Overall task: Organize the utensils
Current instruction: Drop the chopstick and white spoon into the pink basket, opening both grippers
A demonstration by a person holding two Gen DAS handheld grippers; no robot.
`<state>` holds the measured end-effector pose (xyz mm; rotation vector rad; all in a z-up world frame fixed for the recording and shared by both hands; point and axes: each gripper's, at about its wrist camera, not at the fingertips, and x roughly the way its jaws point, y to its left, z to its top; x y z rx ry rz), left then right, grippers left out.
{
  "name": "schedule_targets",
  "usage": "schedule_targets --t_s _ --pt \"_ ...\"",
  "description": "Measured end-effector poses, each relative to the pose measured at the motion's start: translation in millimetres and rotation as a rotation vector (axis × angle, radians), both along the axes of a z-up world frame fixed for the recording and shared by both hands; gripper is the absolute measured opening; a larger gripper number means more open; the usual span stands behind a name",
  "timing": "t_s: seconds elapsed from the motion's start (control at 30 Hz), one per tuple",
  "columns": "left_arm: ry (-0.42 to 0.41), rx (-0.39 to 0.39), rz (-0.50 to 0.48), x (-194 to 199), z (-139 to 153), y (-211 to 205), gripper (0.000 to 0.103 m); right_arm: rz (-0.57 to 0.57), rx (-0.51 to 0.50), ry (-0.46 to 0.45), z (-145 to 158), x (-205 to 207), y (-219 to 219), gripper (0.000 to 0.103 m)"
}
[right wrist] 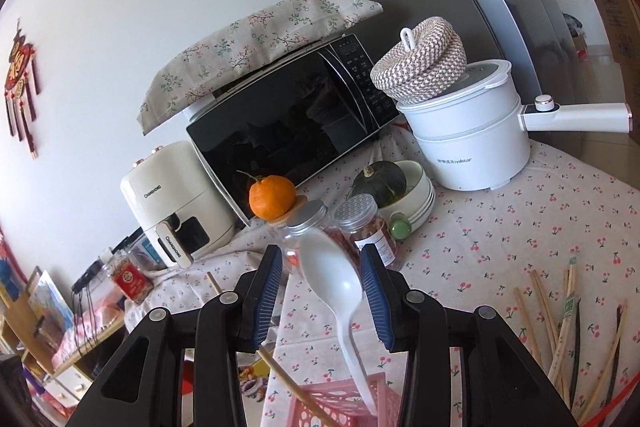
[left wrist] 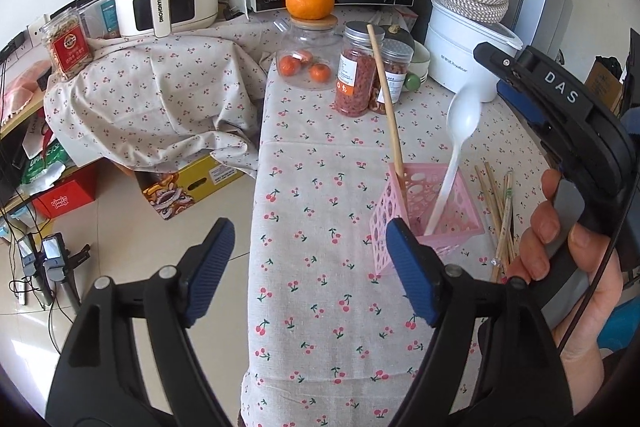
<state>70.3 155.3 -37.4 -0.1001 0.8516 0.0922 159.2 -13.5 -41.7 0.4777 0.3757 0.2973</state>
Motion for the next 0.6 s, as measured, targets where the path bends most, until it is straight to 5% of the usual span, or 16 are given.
schedule_targets --t_s 0.33,0.6 --pt "0.037 -0.045 -0.043 -2.0 -3.4 -15.6 0.085 0.064 -0.115 -0.014 38.9 -27.0 -22.6 0.076" --pt "0.075 -0.084 -0.090 -5.5 -7.0 -40.4 0.086 0.039 -0.240 0.086 50.5 -47.8 -70.2 0.086"
